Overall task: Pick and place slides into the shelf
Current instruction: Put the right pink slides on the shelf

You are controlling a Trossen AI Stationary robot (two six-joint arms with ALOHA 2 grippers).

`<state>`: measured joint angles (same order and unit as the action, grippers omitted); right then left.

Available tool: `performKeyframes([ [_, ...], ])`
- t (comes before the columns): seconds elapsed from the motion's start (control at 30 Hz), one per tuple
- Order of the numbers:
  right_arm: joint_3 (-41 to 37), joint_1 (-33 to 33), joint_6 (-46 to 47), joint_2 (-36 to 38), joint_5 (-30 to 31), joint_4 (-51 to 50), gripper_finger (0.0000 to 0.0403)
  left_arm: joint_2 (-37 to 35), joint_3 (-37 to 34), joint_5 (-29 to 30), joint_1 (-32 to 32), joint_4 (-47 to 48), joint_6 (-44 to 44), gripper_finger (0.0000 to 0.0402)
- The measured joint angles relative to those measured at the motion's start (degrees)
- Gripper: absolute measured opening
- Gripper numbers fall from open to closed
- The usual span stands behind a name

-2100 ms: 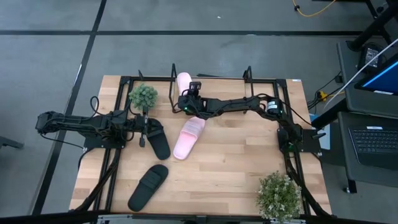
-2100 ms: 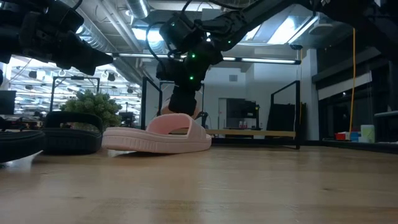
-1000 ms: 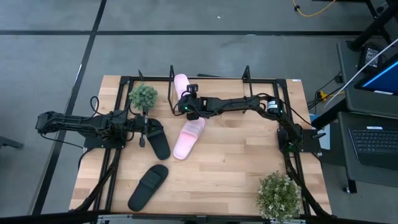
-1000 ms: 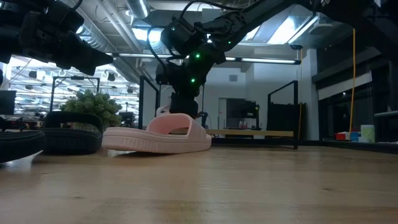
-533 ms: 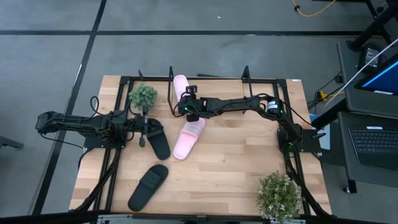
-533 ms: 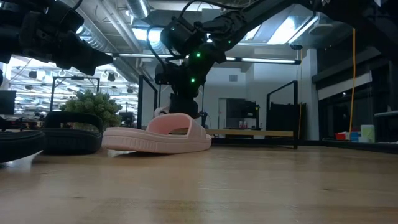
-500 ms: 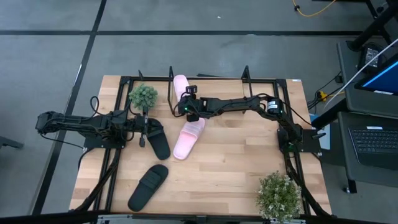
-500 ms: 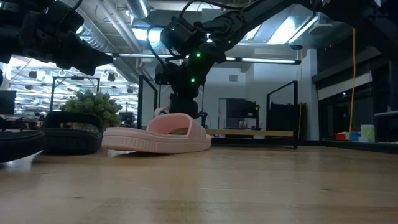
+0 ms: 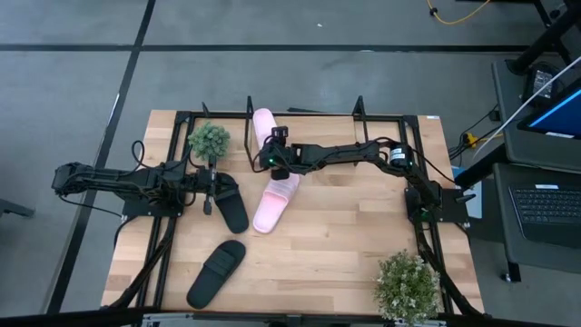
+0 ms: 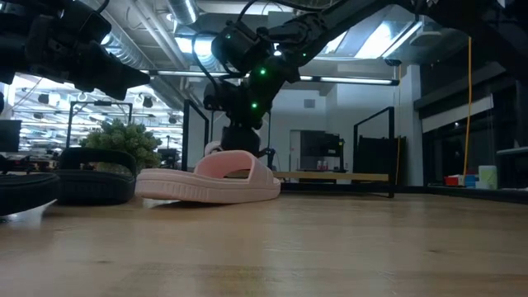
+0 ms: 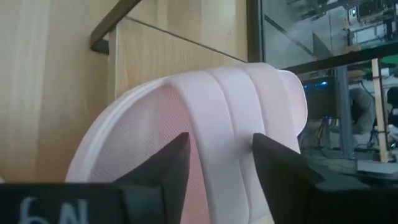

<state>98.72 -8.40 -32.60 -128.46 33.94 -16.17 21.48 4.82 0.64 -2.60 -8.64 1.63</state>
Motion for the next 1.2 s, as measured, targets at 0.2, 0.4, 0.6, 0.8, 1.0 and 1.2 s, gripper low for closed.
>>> performKeyframes([
  [0.2,0.0,0.22,0.85,-0.02,0.05,0.11,0.0193,0.0,0.0,0.0,-0.01,0.0,0.0,0.0],
  [0.4,0.0,0.88,0.77,-0.02,0.21,2.26,0.0194,0.02,0.0,0.0,-0.01,0.0,0.0,0.0],
  [0.6,0.0,1.18,0.57,-0.02,0.23,5.06,0.0194,0.02,0.0,0.0,0.01,0.0,-0.07,0.0],
  [0.8,0.0,1.18,0.44,-0.02,0.26,6.49,0.0194,0.0,0.0,-0.01,0.0,0.0,-0.16,0.0],
  [1.0,0.0,1.16,0.24,-0.02,0.23,9.46,0.0194,0.02,0.0,-0.02,0.0,0.0,-0.2,0.0],
  [1.2,0.0,1.16,-0.71,-0.02,0.28,11.84,0.0194,0.02,0.0,-0.08,0.01,0.0,-0.2,0.0],
])
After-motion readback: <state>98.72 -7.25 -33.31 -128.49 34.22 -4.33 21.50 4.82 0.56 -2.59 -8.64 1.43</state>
